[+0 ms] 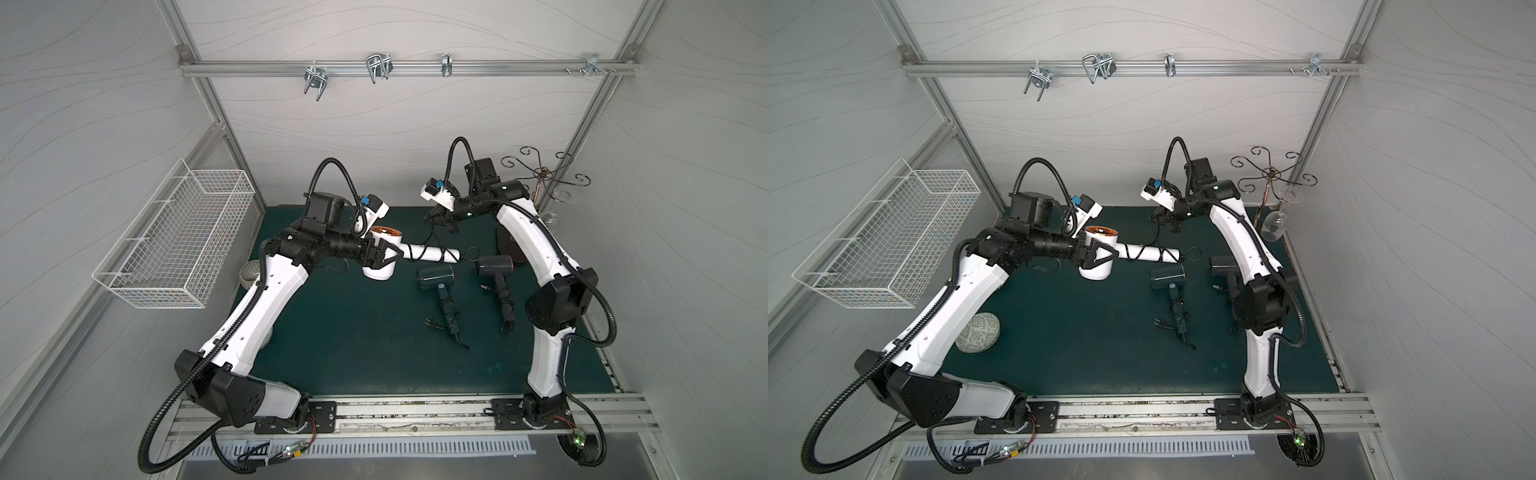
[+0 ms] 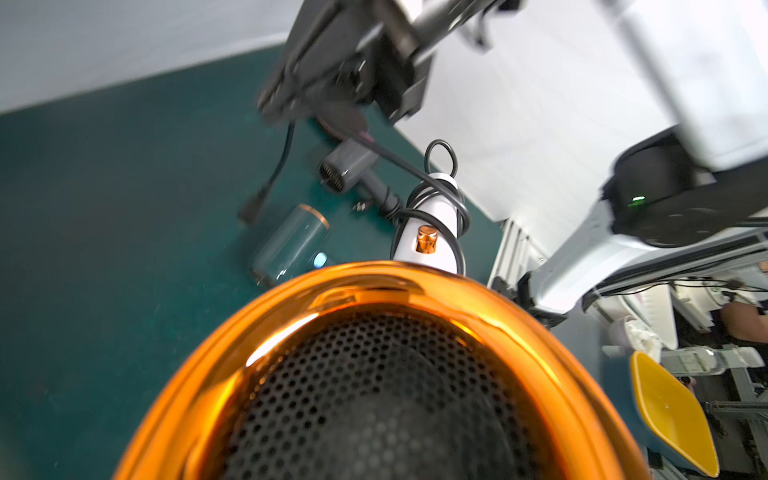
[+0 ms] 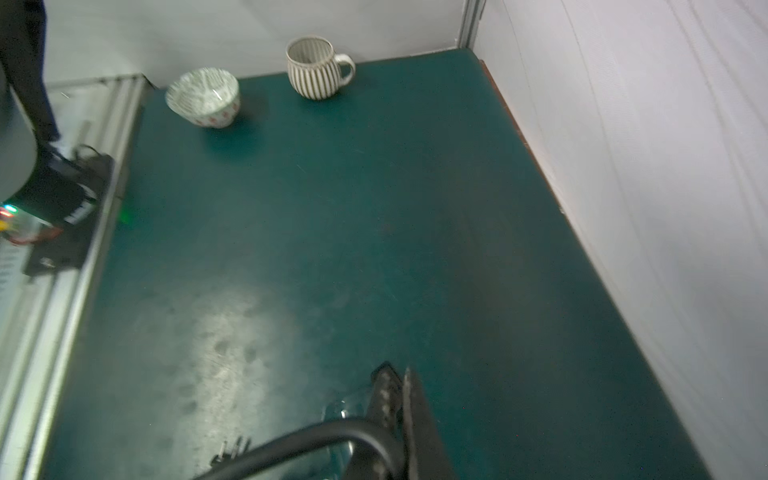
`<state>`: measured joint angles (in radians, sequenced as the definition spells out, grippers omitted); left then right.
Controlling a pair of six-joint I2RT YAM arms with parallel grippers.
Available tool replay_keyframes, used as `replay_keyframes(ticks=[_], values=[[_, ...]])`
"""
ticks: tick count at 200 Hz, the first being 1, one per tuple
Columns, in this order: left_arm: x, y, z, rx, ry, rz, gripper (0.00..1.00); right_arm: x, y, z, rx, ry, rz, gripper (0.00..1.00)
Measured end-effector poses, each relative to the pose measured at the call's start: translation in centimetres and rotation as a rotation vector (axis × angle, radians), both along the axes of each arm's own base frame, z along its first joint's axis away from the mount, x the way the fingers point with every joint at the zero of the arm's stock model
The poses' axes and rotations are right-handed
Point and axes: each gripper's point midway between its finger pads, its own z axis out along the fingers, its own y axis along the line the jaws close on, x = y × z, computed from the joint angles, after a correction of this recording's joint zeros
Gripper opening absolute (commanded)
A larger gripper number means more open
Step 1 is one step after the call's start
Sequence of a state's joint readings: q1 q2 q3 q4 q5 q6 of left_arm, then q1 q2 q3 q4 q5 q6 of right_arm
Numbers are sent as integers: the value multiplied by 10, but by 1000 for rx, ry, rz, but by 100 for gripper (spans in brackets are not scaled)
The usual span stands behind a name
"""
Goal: Wrap the cord around the hair dryer
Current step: Wrap the power cord around the hair dryer.
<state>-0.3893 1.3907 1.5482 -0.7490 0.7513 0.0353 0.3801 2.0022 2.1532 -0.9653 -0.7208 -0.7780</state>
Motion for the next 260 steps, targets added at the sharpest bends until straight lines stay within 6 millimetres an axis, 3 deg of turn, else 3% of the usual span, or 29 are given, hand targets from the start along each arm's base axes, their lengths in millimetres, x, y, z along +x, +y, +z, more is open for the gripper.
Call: replay_keyframes(ticks=[51, 83, 144, 199, 260], values=[[-2, -4, 22, -96, 35, -13, 0, -18, 8, -2, 186, 222, 70, 7], [4, -1, 40, -184, 51, -18, 0, -13, 2, 7, 265, 282, 68, 12], [26, 14, 73, -321, 47, 9, 0, -17, -10, -28, 311, 445, 28, 14], [31, 26, 93, -374, 13, 0, 0, -22, -29, -31, 325, 458, -17, 14], [36, 35, 99, -390, -3, 15, 0, -29, -33, -43, 316, 491, -35, 16]])
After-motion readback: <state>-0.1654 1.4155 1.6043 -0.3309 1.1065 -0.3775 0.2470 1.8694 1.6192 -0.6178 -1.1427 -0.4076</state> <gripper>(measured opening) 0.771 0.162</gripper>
